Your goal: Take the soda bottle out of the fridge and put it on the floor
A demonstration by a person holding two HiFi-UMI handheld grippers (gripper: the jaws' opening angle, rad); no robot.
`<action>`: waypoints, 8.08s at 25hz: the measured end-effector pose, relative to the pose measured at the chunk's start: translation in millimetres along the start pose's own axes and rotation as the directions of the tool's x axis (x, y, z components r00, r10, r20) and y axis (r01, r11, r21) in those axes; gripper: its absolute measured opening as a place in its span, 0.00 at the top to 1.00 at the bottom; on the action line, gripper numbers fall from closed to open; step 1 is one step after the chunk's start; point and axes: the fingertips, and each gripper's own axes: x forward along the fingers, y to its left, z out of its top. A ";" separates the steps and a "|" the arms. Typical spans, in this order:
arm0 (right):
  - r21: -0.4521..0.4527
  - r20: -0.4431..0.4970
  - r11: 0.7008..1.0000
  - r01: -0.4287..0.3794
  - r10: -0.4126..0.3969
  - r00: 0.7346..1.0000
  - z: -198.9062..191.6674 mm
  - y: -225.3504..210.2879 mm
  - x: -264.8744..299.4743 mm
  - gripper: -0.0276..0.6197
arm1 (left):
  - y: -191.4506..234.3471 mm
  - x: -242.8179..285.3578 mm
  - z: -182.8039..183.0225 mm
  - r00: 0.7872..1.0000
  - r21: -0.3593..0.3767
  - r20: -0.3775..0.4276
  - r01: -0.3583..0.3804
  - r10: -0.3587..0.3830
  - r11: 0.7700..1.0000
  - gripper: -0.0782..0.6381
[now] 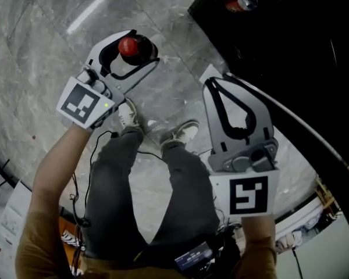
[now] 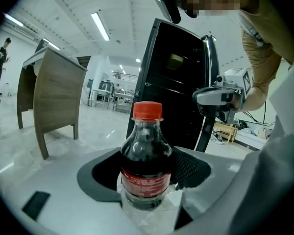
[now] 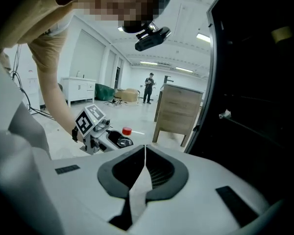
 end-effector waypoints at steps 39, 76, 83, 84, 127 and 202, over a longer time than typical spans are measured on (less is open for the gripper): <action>-0.058 0.068 0.996 0.070 -0.066 0.995 -179.6 -22.9 155.1 0.95 | 53.9 155.5 -270.9 0.984 0.145 0.018 0.175 -0.179 0.974 0.47; -0.010 0.120 0.994 0.104 -0.102 0.987 -178.1 -31.6 140.6 0.95 | 44.3 184.4 -342.2 0.984 0.230 -0.046 0.180 -0.174 0.956 0.45; -0.009 0.145 0.994 0.109 -0.106 0.984 -173.4 -31.3 140.3 0.95 | 41.9 173.0 -315.0 0.984 0.202 0.042 0.163 -0.175 0.966 0.45; -0.009 0.147 0.994 0.106 -0.104 0.984 -173.0 -30.8 141.3 0.95 | 42.1 172.1 -312.3 0.984 0.207 0.045 0.161 -0.174 0.965 0.45; 0.069 0.188 0.993 0.098 -0.110 0.976 -158.2 -40.3 165.8 0.95 | 60.2 110.7 -216.6 0.986 0.178 0.134 0.074 -0.099 0.981 0.89; 0.363 0.255 0.857 0.366 -0.470 0.845 375.6 -91.8 -353.5 0.96 | -234.5 -218.5 503.8 0.967 0.140 0.247 0.025 -0.060 0.990 0.89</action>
